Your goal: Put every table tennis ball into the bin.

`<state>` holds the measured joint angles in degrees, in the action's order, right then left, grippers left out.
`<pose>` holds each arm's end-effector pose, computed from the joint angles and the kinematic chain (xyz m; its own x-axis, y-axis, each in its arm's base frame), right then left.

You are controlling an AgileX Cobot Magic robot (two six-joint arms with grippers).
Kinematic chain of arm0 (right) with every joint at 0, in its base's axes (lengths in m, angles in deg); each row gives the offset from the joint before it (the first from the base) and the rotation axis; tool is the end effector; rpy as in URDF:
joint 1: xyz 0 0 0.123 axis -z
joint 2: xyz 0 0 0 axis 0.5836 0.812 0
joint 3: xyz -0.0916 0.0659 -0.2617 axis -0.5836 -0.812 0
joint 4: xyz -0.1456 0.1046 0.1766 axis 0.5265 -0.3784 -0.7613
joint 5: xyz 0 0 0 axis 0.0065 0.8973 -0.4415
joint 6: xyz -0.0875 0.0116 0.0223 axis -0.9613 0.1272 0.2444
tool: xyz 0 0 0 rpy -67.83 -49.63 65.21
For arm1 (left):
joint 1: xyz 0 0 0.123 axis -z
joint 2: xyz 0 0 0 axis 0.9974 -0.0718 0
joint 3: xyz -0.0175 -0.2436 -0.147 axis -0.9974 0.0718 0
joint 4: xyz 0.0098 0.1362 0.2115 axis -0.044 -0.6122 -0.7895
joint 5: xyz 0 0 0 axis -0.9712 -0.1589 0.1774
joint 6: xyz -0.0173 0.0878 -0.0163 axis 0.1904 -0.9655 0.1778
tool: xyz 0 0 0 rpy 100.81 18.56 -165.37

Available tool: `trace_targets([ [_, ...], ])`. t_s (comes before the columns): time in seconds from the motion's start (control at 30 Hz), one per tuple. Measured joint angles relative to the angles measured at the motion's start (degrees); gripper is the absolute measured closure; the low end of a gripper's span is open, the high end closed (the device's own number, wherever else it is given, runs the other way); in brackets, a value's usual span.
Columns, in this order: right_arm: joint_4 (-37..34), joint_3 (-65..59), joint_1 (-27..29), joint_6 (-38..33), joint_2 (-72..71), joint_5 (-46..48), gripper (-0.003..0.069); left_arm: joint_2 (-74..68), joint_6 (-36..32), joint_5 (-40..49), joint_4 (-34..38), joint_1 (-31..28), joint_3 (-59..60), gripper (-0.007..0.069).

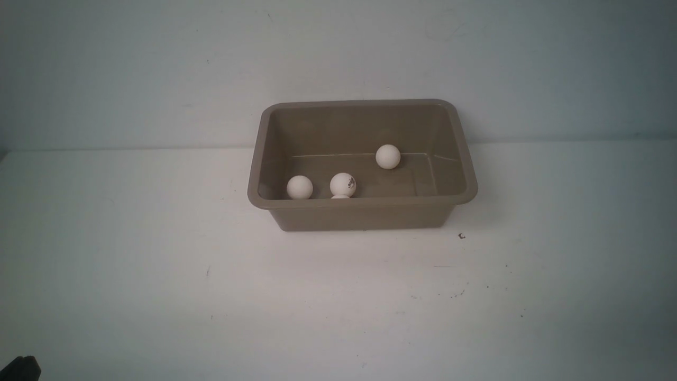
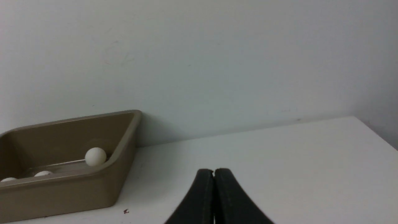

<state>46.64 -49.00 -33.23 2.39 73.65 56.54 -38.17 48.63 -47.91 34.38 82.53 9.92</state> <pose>0.0529 -0.0037 0.2029 -0.1013 0.1766 -0.9791 0.0777 0.9825 0.1692 0.0550 -0.0044 0.1805 -0.1931 -0.0955 -0.9765 0.0062 0.9951 -0.0985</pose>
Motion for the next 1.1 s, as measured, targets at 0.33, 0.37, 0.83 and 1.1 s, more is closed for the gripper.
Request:
trace_targets([
  [0.33, -0.7, -3.6, 1.0, 0.2, 0.0, 2.2, 0.0676, 0.0, 0.0, 0.0, 0.0, 0.0, 0.0, 0.0629],
  [0.37, -0.7, -3.6, 1.0, 0.2, 0.0, 4.5, 0.0676, 0.0, 0.0, 0.0, 0.0, 0.0, 0.0, 0.0629],
  [0.83, -1.0, -3.0, 1.1, 0.4, 0.1, 9.2, 0.0676, 0.0, 0.0, 0.0, 0.0, 0.0, 0.0, 0.0629],
  [1.1, -1.0, -3.0, 1.2, 0.4, 0.1, 9.2, 0.0676, 0.0, 0.0, 0.0, 0.0, 0.0, 0.0, 0.0629],
])
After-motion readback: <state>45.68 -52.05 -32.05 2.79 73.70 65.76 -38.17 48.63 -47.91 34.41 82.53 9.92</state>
